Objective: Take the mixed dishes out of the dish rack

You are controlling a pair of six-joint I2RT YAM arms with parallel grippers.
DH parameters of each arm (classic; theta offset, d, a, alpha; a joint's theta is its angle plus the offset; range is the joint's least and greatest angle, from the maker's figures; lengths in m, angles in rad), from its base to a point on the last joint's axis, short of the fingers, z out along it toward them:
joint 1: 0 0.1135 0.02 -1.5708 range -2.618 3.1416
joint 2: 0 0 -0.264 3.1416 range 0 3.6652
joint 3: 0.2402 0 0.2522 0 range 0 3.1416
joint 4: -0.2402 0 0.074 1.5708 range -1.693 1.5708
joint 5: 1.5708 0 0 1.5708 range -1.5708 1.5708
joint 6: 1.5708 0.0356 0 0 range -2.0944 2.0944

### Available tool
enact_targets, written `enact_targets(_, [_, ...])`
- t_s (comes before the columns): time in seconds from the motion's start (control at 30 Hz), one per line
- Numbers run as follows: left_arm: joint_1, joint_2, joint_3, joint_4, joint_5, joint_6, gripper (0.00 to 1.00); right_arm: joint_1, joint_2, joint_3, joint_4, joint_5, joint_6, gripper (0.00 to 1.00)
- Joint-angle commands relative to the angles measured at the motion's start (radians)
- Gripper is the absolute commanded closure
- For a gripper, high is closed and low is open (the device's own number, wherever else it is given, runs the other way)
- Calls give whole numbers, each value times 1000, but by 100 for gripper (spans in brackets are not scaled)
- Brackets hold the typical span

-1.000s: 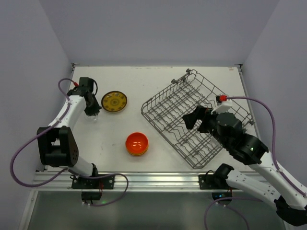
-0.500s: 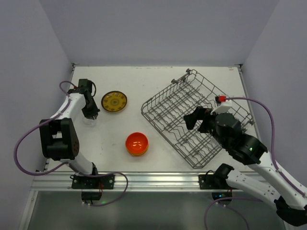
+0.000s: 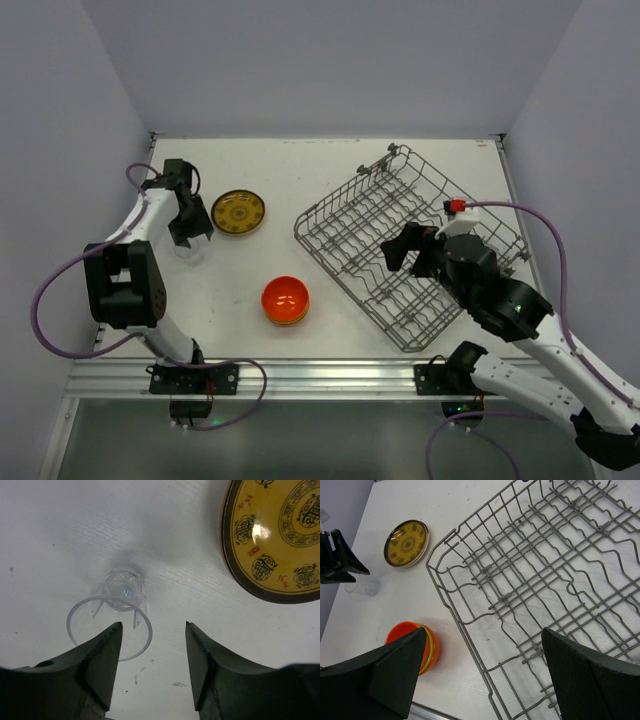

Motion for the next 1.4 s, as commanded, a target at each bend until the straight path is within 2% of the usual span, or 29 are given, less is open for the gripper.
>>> enact_targets(0.0, [3, -56, 62, -31, 42, 24, 40, -7, 19, -4, 29, 2, -13, 1])
enact_targets(0.17, [3, -163, 108, -43, 148, 45, 22, -23, 45, -8, 30, 20, -6, 1])
enact_targets(0.23, [1, -261, 116, -23, 200, 59, 12, -56, 65, -22, 30, 33, 3, 1])
enact_targets(0.27, [-2, -350, 94, 1, 287, 80, 8, -116, 73, -30, 29, 19, 14, 1])
enact_targets(0.3, [-26, -396, 76, 59, 321, 89, 0, -162, 96, -45, 30, -15, 20, 1])
enact_targets(0.37, [-81, -537, 15, 128, 333, 115, 0, -312, 125, -62, 49, -149, 20, 1])
enact_targets(0.4, [-156, -579, -4, 135, 293, 116, 0, -345, 149, -76, 53, -153, 16, 1])
enact_targets(0.47, [-210, -703, -67, 150, 184, 119, 0, -394, 170, -79, 31, -87, 16, 1])
enact_targets(0.57, [-233, -862, -163, 155, 60, 111, 0, -451, 183, -68, -32, 28, 45, 1])
enact_targets(0.67, [-255, -984, -263, 195, 55, 94, 0, -545, 151, -102, -45, 36, 62, 1])
enact_targets(0.87, [-258, -1079, -401, 250, 70, 59, 0, -694, 148, -148, -39, -56, 65, 1])
enact_targets(1.07, [-287, -1063, -417, 265, 61, 51, 0, -713, 173, -162, -88, -23, 164, 1])
enact_targets(1.37, [-322, -998, -414, 261, 62, 50, 0, -713, 206, -174, -181, 10, 166, 5])
